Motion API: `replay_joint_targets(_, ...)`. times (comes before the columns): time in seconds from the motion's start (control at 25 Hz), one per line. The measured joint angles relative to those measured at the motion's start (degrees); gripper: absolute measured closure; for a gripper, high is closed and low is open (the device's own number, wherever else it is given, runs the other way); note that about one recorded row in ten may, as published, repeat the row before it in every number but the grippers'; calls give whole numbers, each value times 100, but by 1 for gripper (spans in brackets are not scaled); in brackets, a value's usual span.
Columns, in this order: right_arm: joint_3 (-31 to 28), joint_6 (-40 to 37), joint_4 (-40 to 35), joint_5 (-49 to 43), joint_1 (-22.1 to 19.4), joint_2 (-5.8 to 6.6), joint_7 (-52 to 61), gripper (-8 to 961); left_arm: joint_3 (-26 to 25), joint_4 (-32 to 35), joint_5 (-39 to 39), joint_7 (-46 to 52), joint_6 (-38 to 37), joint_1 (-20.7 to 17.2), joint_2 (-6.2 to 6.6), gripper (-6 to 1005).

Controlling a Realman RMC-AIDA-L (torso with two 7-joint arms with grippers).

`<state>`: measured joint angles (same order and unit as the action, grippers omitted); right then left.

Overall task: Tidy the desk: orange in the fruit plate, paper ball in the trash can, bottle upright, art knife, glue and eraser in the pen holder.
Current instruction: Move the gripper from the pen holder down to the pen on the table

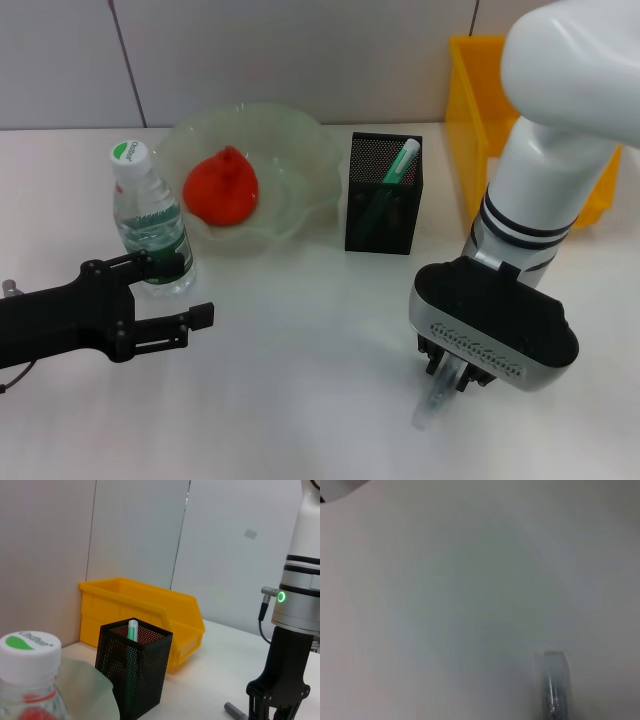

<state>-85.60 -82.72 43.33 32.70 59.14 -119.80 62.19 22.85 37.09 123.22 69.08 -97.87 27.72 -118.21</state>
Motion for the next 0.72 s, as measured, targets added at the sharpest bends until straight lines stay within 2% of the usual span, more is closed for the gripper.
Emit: replay_joint_targets(0.72, 151, 72, -9, 59, -35, 0, 128, 661, 0, 0, -10, 9, -4, -13, 6, 184)
